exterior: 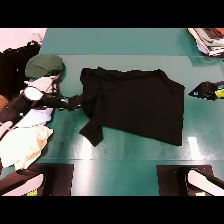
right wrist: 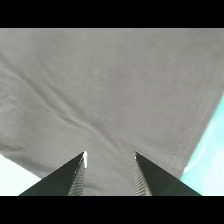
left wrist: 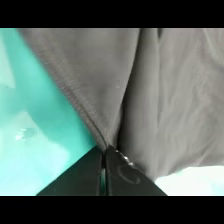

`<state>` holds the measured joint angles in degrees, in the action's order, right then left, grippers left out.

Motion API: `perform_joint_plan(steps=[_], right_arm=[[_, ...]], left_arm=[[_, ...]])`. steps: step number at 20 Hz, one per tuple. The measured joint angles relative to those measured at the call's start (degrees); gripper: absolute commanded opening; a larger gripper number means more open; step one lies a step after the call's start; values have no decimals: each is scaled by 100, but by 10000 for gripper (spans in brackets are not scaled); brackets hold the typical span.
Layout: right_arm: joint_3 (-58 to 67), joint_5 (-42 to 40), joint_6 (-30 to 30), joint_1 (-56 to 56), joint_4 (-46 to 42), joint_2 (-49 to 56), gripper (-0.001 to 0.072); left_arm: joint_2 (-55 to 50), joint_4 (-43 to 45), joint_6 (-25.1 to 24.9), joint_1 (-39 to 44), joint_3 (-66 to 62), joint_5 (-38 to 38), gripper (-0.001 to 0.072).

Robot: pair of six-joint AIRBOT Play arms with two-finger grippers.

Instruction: Fold the shirts.

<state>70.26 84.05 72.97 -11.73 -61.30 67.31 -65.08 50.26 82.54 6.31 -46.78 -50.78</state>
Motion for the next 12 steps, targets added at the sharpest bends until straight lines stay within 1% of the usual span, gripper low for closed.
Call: perform_joint_plan(steps=[4,8,9,10,11,12], right_arm=[[0,81,2,-267,-28,0,344],[-2,153,2,-503,-192,0,344],[-17,160,2,-540,-251,0,344],[-52,173,2,-566,-295,0,345],[-109,170,2,-581,-321,0,345],[-201,170,2,-581,-358,0,344]], left_arm=[[328,592,0,-249,-59,-286,23],[422,1086,-2,-319,-160,-341,23],[431,1185,-2,-330,-184,-339,32],[437,1276,0,-339,-201,-328,304],[442,1342,0,-341,-212,-328,600],[446,1384,22,-341,-219,-337,613]])
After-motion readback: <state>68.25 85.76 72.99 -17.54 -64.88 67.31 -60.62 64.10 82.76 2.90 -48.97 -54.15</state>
